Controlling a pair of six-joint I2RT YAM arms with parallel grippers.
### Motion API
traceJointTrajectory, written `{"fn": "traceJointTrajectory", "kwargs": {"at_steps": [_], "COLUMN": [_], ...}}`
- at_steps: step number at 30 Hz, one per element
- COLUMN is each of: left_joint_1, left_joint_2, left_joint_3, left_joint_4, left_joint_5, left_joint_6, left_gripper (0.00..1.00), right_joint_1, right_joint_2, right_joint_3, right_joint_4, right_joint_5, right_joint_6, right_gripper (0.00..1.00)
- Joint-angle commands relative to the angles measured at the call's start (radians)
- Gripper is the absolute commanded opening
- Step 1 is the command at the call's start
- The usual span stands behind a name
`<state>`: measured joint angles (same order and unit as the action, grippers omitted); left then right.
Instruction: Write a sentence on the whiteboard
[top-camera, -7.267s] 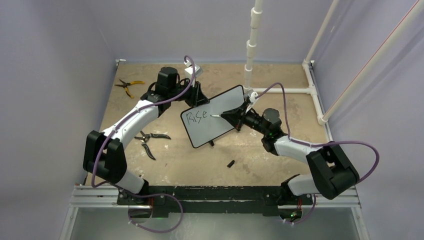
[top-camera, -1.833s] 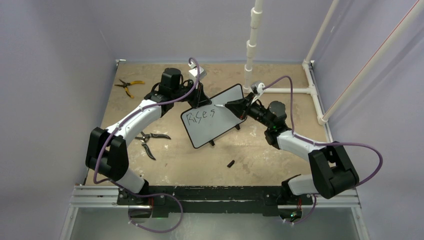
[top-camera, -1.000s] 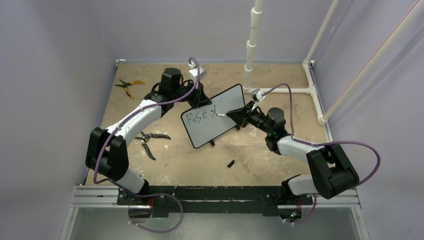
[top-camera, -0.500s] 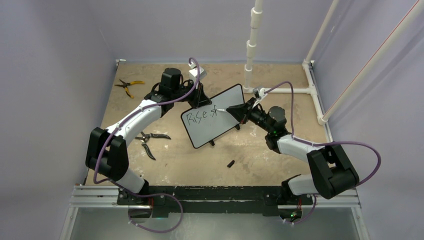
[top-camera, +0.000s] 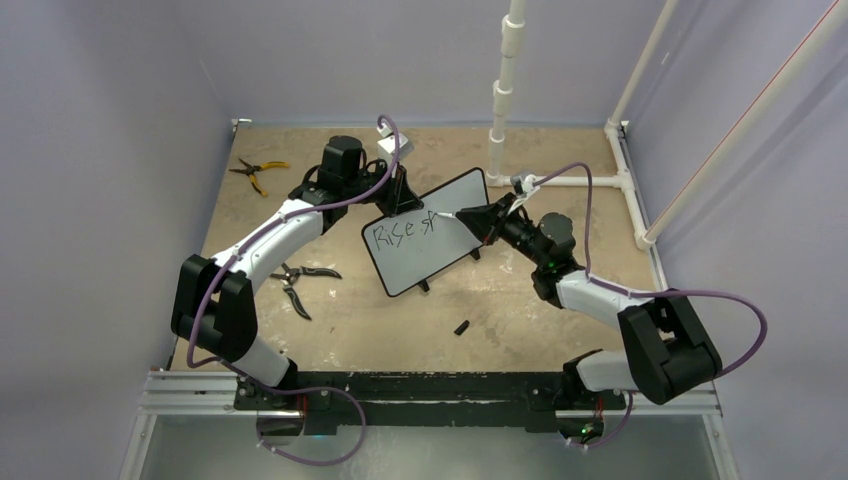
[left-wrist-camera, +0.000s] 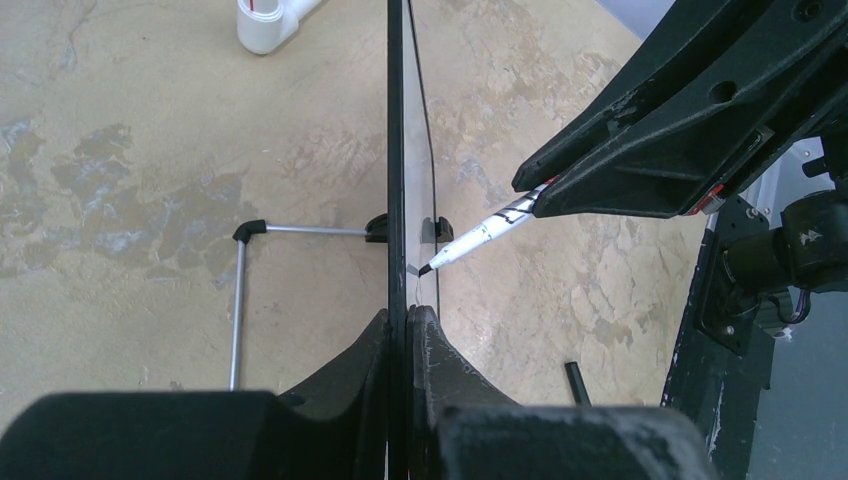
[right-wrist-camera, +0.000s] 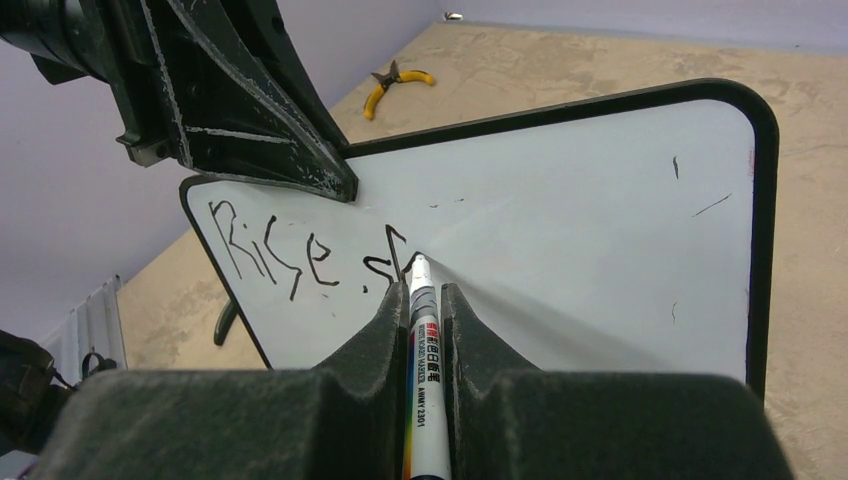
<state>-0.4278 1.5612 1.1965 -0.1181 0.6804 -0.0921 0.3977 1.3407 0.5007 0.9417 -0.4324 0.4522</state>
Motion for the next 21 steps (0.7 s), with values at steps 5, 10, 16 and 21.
{"fn": "traceJointTrajectory", "kwargs": {"at_steps": [5, 10, 16, 21], "left_joint_1": [-0.008, -0.008, -0.008, -0.008], "left_joint_2": [-0.024, -0.024, -0.026, -0.034], "left_joint_3": [-0.008, -0.006, -0.006, -0.006], "left_joint_4": [0.005, 0.005, 0.004, -0.001], "left_joint_5": [0.032, 0.031, 0.03, 0.023], "left_joint_6": [0.035, 0.035, 0.036, 0.041], "left_gripper": [0.0, 0.0, 0.0, 0.0], "right_joint_1": [-0.006, -0.006, -0.005, -0.005], "right_joint_2": [-0.007, -0.013, -0.02, -0.032], "right_joint_3": [-0.015, -0.048, -0.074, -0.079], "right_joint_4": [-0.028, -0.034, -0.029, -0.022], "right_joint_5": [0.029, 0.027, 0.032, 0.043], "right_joint_6": [-0.046, -0.045, -0.038, -0.038], "right_gripper": [0.0, 0.0, 0.0, 0.0]}}
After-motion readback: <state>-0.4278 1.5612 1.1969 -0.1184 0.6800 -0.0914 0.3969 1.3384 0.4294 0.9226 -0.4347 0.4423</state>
